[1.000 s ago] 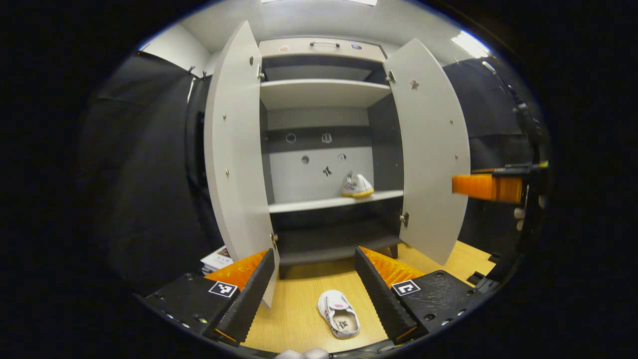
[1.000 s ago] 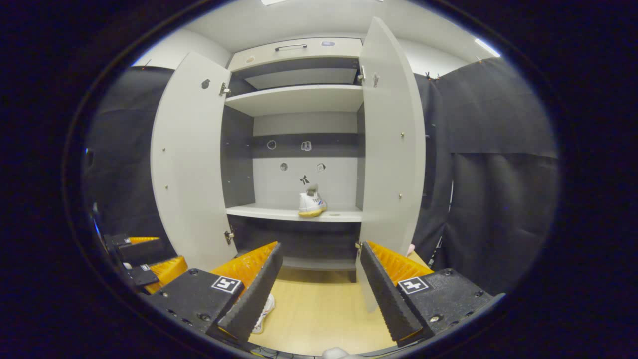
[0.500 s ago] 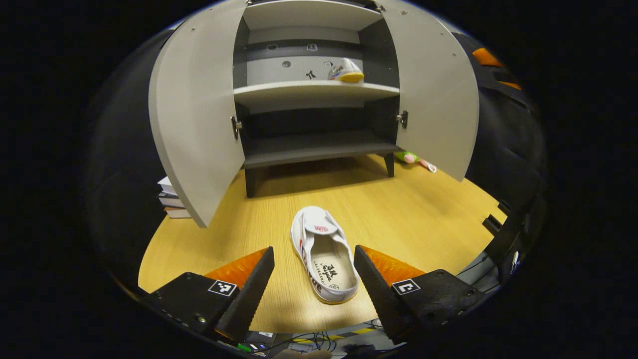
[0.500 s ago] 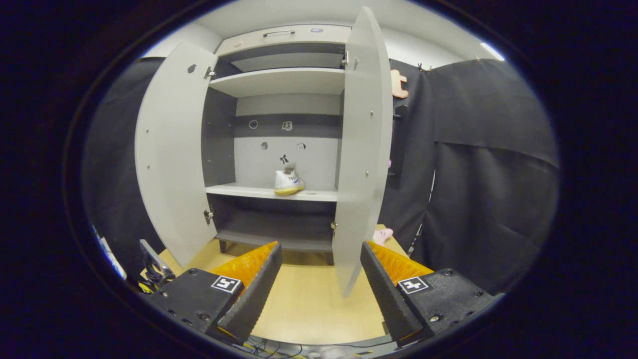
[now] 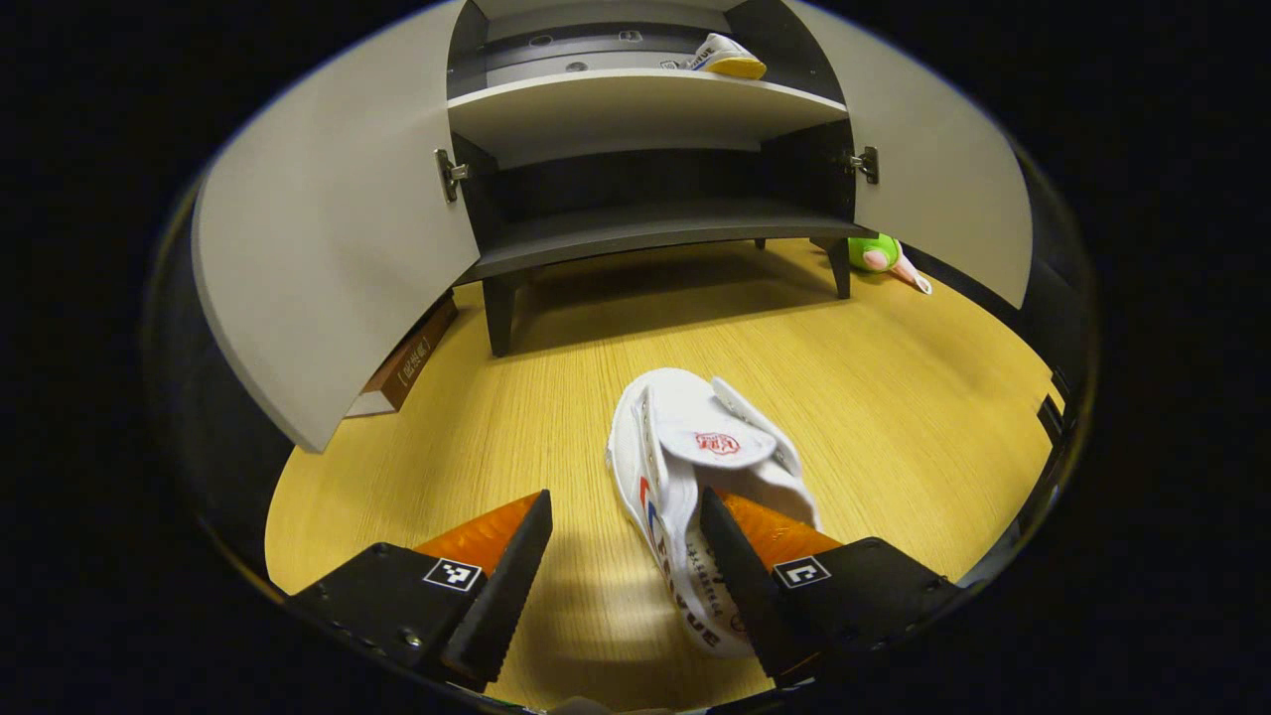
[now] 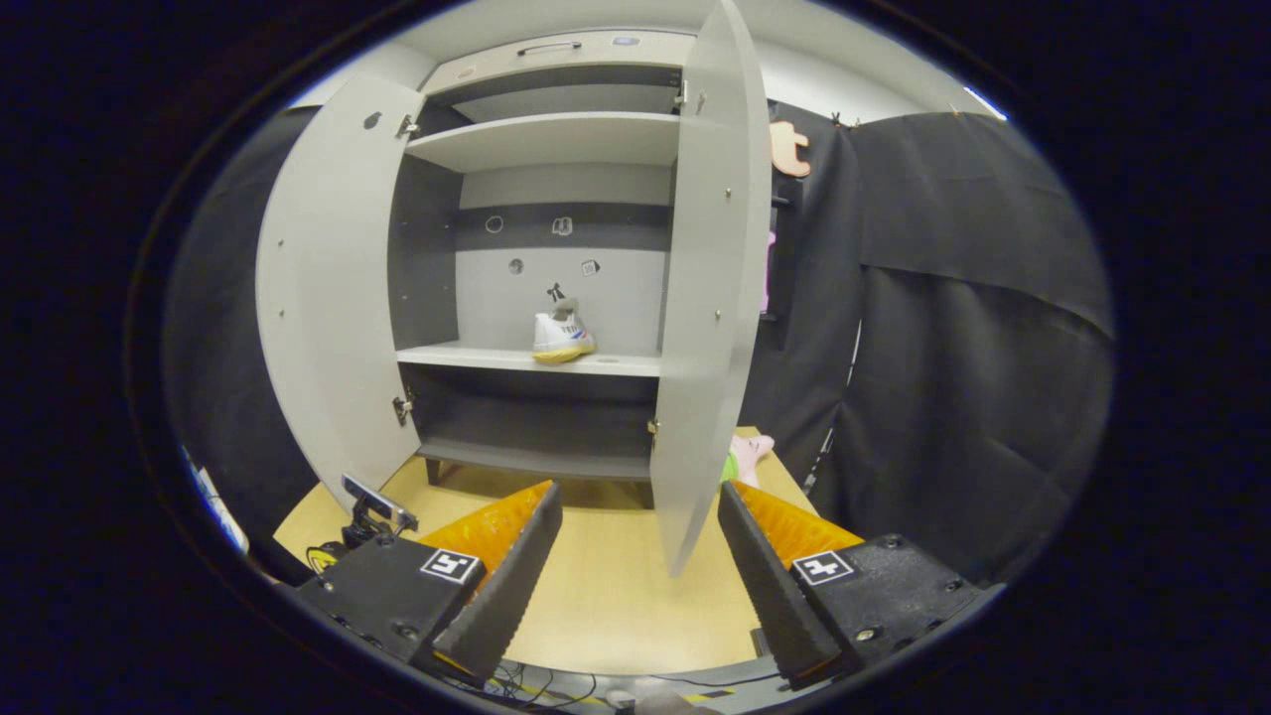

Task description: Grab one shoe with the right hand and put it into the shoe cabinet, grab the other shoe with the left hand and put it into the shoe cabinet; then close the right door with the right hand and the left door with the left hand.

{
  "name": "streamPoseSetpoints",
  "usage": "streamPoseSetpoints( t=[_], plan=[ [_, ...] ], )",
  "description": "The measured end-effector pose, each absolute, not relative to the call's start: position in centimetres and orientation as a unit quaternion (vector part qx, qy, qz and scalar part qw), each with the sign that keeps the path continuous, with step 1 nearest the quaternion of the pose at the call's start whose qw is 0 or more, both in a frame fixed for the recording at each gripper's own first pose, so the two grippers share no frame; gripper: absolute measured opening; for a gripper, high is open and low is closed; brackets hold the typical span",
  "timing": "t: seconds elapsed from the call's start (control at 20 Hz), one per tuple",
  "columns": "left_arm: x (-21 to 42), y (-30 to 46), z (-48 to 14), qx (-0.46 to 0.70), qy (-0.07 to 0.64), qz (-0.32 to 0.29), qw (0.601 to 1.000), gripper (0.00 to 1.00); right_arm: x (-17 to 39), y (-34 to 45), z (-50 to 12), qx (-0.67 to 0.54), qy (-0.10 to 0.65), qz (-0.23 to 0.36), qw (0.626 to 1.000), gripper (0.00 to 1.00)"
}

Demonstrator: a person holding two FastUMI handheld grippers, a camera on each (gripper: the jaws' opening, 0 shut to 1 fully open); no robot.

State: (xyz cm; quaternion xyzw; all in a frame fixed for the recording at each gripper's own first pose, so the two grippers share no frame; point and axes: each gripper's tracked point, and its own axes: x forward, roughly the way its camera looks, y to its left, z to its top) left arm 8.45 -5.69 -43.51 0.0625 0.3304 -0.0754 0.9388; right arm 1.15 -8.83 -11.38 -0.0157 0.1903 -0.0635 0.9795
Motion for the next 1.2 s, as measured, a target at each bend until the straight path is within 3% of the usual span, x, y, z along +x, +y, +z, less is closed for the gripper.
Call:
streamPoseSetpoints(
  t=[0.1,0.15,0.2,0.25,0.3,0.35,0.4,0.45,0.5,0.55,0.65,0.7,0.75,0.85,0.9,0.95,1.0,1.05,1.1,1.2],
  plan=[
    [10.2,-6.0,-43.9,0.065,0.325,-0.08,0.94,0.91,1.5,-9.3,-11.6,-0.023,0.194,-0.066,0.978,1.0],
    [10.6,-5.8,-44.1,0.064,0.328,-0.077,0.939,0.97,1.7,-9.4,-11.6,-0.022,0.195,-0.066,0.978,1.0],
    [10.9,-6.0,-44.3,0.056,0.332,-0.077,0.939,0.82,1.9,-9.5,-11.7,-0.022,0.196,-0.066,0.978,1.0],
    [11.3,-6.2,-44.3,0.05,0.333,-0.078,0.938,0.77,1.9,-9.5,-11.7,-0.021,0.197,-0.066,0.978,1.0],
    [11.6,-6.4,-44.5,0.046,0.337,-0.079,0.937,0.78,2.0,-9.5,-11.9,-0.021,0.198,-0.066,0.978,1.0],
    [11.8,-7.1,-45.0,0.033,0.345,-0.097,0.933,0.71,2.1,-9.4,-11.9,-0.022,0.199,-0.065,0.978,1.0],
    [11.4,-7.3,-45.4,0.025,0.354,-0.094,0.93,0.75,2.1,-9.4,-11.9,-0.023,0.199,-0.065,0.978,1.0],
    [11.6,-7.0,-45.5,0.028,0.358,-0.088,0.929,0.55,2.0,-9.4,-12.0,-0.025,0.2,-0.064,0.977,1.0],
    [11.8,-6.4,-45.6,0.038,0.36,-0.078,0.929,0.44,2.0,-9.3,-12.0,-0.026,0.199,-0.063,0.978,1.0],
    [11.8,-6.1,-45.6,0.041,0.365,-0.074,0.927,0.21,2.1,-9.3,-12.0,-0.025,0.198,-0.062,0.978,1.0],
    [11.5,-6.0,-45.5,0.036,0.376,-0.074,0.923,0.08,2.2,-9.3,-11.9,-0.023,0.197,-0.059,0.978,1.0],
    [11.3,-6.0,-45.2,0.036,0.379,-0.074,0.922,0.05,2.2,-9.3,-11.9,-0.022,0.195,-0.057,0.979,1.0],
    [11.3,-6.0,-44.6,0.037,0.377,-0.076,0.922,0.15,2.3,-9.3,-11.7,-0.022,0.193,-0.056,0.979,1.0],
    [11.1,-6.0,-43.1,0.036,0.369,-0.075,0.926,0.15,2.5,-9.1,-11.4,-0.017,0.187,-0.051,0.981,1.0],
    [11.0,-5.8,-42.1,0.033,0.366,-0.073,0.927,0.04,2.6,-8.9,-11.2,-0.014,0.183,-0.048,0.982,1.0],
    [10.9,-5.7,-41.0,0.028,0.364,-0.069,0.929,0.04,2.6,-8.8,-10.9,-0.013,0.179,-0.045,0.983,1.0],
    [10.7,-5.5,-39.6,0.02,0.36,-0.063,0.931,0.15,2.7,-8.7,-10.9,-0.015,0.177,-0.042,0.983,1.0],
    [10.6,-5.6,-38.0,0.014,0.354,-0.061,0.933,0.15,2.7,-8.6,-10.7,-0.015,0.174,-0.04,0.984,1.0],
    [10.6,-5.6,-36.2,0.012,0.346,-0.06,0.936,0.04,2.7,-8.4,-10.4,-0.012,0.169,-0.036,0.985,1.0],
    [11.5,-4.8,-32.6,0.019,0.325,-0.052,0.944,0.04,2.9,-8.1,-10.0,-0.006,0.16,-0.028,0.987,1.0]
  ],
)
